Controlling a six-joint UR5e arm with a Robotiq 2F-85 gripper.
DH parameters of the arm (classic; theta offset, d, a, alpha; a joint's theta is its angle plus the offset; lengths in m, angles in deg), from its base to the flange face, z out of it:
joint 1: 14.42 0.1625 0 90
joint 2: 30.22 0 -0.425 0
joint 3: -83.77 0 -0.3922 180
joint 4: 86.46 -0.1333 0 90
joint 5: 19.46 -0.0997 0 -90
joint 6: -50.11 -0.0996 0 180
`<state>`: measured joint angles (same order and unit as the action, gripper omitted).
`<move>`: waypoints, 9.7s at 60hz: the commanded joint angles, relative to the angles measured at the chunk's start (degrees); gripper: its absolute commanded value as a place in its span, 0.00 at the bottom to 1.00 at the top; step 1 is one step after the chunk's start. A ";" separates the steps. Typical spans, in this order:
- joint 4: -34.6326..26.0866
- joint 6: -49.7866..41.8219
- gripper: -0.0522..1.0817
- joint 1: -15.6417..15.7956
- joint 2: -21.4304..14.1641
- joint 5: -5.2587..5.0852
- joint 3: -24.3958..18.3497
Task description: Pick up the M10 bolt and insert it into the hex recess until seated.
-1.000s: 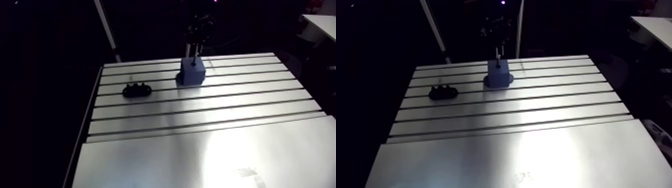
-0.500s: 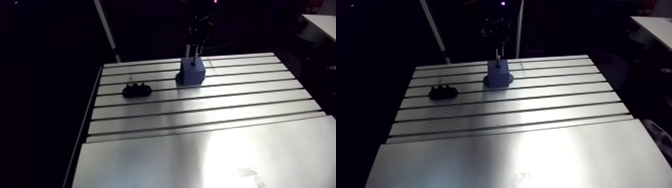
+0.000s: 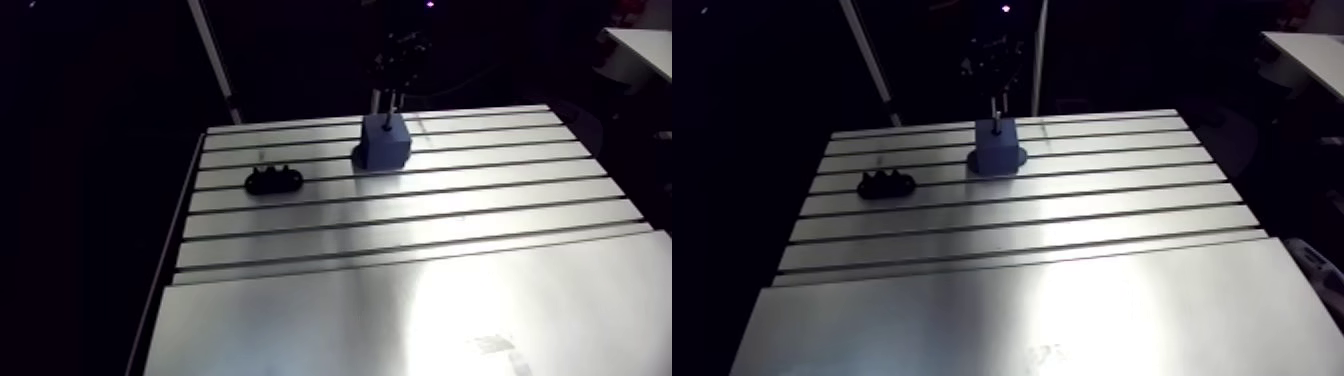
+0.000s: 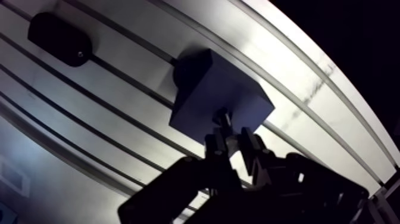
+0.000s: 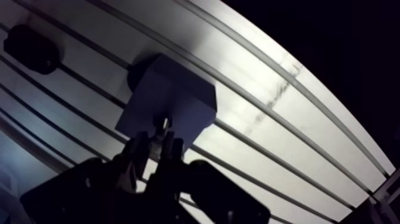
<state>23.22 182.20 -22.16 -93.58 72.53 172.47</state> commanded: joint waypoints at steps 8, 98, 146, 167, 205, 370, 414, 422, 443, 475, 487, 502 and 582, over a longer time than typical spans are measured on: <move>0.15 -0.02 0.99 0.08 0.05 -0.01 0.11; 0.23 -0.10 0.99 0.18 0.65 0.16 0.45; 1.02 -0.02 0.99 0.35 0.75 0.07 0.81; 1.02 -0.02 0.99 0.44 0.93 0.16 0.89; 2.68 0.08 0.07 0.69 1.11 0.06 1.50; 2.76 -32.39 1.00 -0.08 -1.27 -0.89 1.85; 4.97 -31.67 1.00 -0.09 -0.32 -1.08 3.09; 4.98 -31.52 1.00 -0.09 -0.14 -1.07 3.19; 5.33 -30.26 1.00 -0.09 0.21 -1.07 3.54; 5.42 -30.17 1.00 -0.09 1.00 -1.07 3.26; 5.42 -30.17 1.00 -0.09 1.02 -1.07 3.28; 5.42 -30.09 1.00 -0.09 1.02 -1.07 3.36; 6.47 -28.94 1.00 0.09 1.54 -1.14 3.72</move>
<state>29.69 153.17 -22.15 -92.04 71.43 176.04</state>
